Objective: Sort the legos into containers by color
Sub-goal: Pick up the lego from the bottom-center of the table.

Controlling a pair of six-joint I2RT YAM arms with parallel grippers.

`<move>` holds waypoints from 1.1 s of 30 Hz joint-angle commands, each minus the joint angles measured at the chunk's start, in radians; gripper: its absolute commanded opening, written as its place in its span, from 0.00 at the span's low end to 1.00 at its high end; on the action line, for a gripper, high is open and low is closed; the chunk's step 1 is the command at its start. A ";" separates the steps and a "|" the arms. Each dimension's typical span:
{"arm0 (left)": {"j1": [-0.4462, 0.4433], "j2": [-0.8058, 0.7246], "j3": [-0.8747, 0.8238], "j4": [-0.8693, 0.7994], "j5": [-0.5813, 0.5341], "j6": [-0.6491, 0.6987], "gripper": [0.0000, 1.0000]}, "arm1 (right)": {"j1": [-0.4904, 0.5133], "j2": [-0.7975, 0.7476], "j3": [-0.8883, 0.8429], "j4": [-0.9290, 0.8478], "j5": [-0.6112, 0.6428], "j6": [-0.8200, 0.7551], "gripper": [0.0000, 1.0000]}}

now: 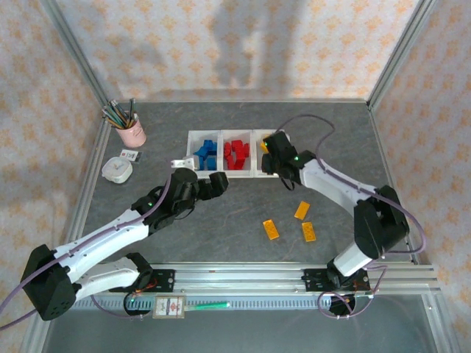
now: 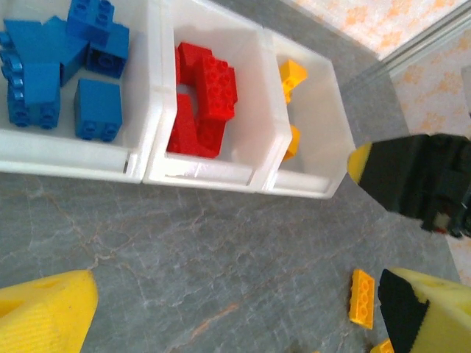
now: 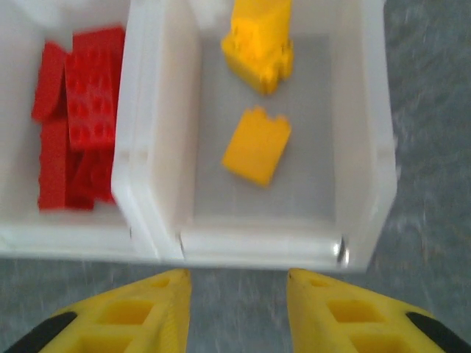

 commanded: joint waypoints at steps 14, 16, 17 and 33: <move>-0.137 0.044 -0.091 0.109 0.017 -0.064 0.99 | 0.238 -0.315 -0.434 0.003 -0.088 0.220 0.55; -0.142 0.049 -0.095 0.108 0.010 -0.073 0.99 | 0.265 -0.316 -0.453 0.008 -0.080 0.249 0.57; -0.141 0.050 -0.097 0.105 0.008 -0.076 0.99 | 0.280 -0.316 -0.460 0.006 -0.069 0.265 0.58; -0.142 0.052 -0.079 0.074 -0.030 -0.058 0.99 | 0.417 -0.186 -0.431 -0.055 0.061 0.289 0.50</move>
